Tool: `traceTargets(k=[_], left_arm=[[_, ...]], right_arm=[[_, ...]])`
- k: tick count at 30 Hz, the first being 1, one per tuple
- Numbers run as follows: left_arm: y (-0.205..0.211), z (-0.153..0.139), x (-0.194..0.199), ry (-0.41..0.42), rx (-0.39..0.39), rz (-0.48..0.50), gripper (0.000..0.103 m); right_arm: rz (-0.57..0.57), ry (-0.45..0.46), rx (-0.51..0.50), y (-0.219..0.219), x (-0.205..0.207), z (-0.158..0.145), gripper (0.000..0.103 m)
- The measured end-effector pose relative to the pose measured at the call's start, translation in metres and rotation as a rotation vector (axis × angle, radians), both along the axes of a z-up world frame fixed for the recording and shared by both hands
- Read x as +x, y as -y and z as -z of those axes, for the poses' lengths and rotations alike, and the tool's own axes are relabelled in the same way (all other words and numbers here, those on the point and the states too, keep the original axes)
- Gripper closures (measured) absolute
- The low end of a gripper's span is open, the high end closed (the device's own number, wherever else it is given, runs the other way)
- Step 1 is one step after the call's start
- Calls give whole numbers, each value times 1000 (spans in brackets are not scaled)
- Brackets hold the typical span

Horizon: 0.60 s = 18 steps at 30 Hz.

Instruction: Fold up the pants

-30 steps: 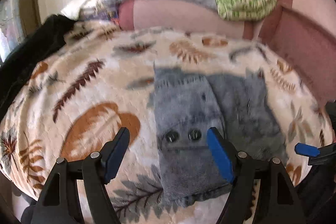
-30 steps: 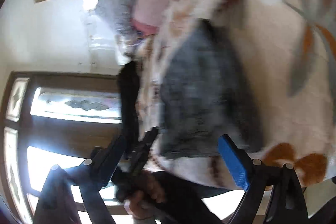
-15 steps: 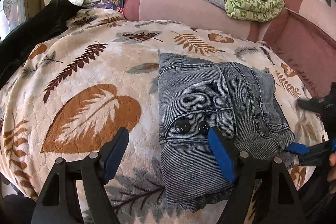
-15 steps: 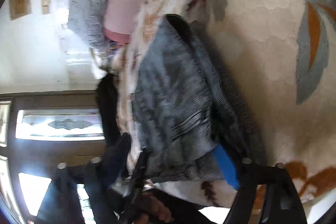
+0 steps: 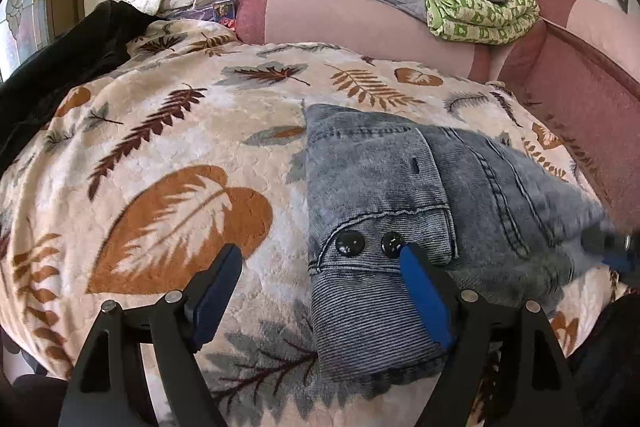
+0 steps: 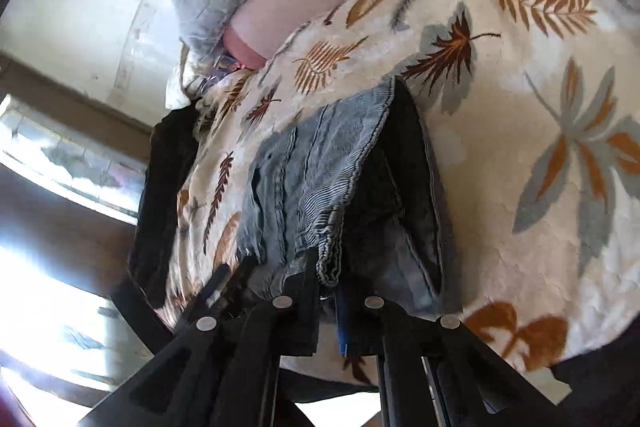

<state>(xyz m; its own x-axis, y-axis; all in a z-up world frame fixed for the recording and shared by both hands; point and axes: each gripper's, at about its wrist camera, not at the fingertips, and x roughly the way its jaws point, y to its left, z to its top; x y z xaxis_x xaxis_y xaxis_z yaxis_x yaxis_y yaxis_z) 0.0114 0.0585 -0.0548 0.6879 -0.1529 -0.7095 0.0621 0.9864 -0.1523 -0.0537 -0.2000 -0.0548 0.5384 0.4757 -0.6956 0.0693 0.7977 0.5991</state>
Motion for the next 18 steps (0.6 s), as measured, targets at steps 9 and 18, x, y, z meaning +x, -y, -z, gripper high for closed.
traceTargets(k=[9,18], left_arm=[[43,13,2,-10,325,61,20],[36,10,-4,27,286,40,20]], right_arm=[[-15,-116,30,16,4,59,93],[2,46,-35,28,3,-31,73]])
